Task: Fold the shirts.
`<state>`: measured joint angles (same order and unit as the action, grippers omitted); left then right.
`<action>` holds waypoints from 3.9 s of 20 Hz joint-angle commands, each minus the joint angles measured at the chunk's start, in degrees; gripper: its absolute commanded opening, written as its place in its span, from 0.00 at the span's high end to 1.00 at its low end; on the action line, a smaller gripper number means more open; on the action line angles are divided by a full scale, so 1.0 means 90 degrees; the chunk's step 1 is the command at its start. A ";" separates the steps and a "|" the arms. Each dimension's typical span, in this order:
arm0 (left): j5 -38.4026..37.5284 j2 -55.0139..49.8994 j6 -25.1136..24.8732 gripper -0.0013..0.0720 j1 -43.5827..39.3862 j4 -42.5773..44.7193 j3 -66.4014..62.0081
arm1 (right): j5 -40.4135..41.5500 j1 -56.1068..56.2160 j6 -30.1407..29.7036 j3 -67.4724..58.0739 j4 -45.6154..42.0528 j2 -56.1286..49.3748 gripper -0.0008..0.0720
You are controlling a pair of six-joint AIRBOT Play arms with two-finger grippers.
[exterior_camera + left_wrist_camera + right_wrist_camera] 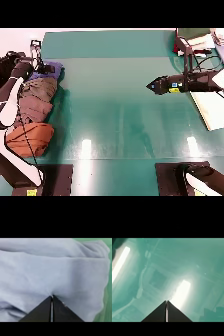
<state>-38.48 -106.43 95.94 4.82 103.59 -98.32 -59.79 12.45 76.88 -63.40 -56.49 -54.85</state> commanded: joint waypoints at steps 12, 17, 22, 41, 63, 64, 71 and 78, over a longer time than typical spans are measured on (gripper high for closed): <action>-0.1324 0.4617 -0.0714 0.95 -0.2620 -0.0087 -0.1719 | 0.0121 -0.1338 0.0027 -0.1916 -0.0024 0.0984 0.96; -0.2613 0.4187 -0.0714 0.95 -0.4600 -0.0814 -0.1438 | -0.0670 -0.1547 0.0027 -0.2715 -0.0007 0.0469 0.96; -0.2618 0.2905 -0.0828 0.14 -0.5411 -0.1819 -0.1158 | -0.0809 -0.1265 0.0024 -0.2839 -0.0029 0.0333 0.96; -0.1717 0.2739 0.0253 0.16 -0.2516 -0.3886 0.3905 | -0.0831 -0.1185 0.0024 -0.2839 -0.0051 0.0347 0.96; -0.2016 0.2601 -0.0685 0.95 -0.2331 -0.4872 0.2555 | -0.1693 -0.2579 0.0027 0.0833 -0.0051 0.0665 0.68; -0.1991 0.2599 -0.0685 0.95 -0.2329 -0.4872 0.2535 | -0.1620 -0.2667 0.0027 0.1379 -0.0044 0.0559 0.43; -0.2016 0.2594 -0.0690 0.95 -0.2329 -0.4792 0.2545 | -0.0209 -0.1705 -0.0185 0.3128 0.1127 -0.1192 0.42; -0.2072 0.2594 -0.0712 0.95 -0.2329 -0.4792 0.2545 | 0.0952 -0.0282 -0.0143 0.2227 0.1083 -0.2528 0.70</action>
<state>-56.64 -83.05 89.69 -16.14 60.47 -75.35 -55.75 6.04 75.66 -40.71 -46.72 -73.60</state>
